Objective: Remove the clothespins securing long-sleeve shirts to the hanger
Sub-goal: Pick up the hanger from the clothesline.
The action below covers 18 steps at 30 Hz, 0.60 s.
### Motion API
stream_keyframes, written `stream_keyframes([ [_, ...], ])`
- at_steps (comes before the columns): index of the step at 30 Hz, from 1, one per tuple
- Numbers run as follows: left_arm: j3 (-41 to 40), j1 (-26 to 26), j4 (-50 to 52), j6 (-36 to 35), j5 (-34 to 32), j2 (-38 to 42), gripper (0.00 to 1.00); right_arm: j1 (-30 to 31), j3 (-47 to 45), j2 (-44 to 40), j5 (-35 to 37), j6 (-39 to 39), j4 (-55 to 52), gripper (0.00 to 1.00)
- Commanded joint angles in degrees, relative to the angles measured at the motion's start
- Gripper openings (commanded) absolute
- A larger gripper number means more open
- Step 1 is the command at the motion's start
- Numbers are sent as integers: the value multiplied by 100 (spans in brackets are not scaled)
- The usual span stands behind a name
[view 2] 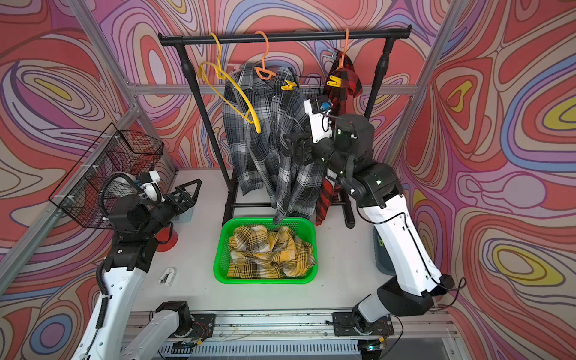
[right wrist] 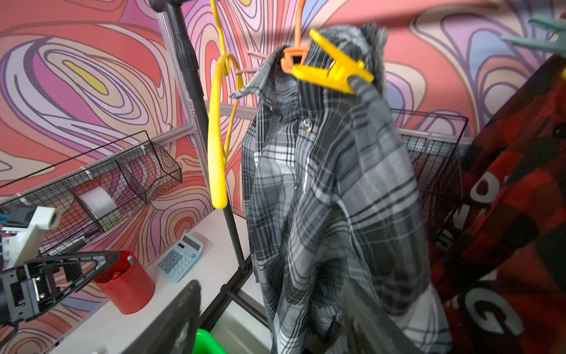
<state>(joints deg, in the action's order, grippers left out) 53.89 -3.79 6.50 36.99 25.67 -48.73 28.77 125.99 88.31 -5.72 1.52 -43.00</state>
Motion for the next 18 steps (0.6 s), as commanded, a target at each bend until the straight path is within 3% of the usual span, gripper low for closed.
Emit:
stream_keyframes([
  [1, 186, -33, -211, -156, 30, 65, 100, -308, 385, 275, -665, -14, -265, 72],
  [18, 227, -33, -178, -201, 17, 46, 100, -1225, 1025, 686, -1190, 123, 7, 70],
])
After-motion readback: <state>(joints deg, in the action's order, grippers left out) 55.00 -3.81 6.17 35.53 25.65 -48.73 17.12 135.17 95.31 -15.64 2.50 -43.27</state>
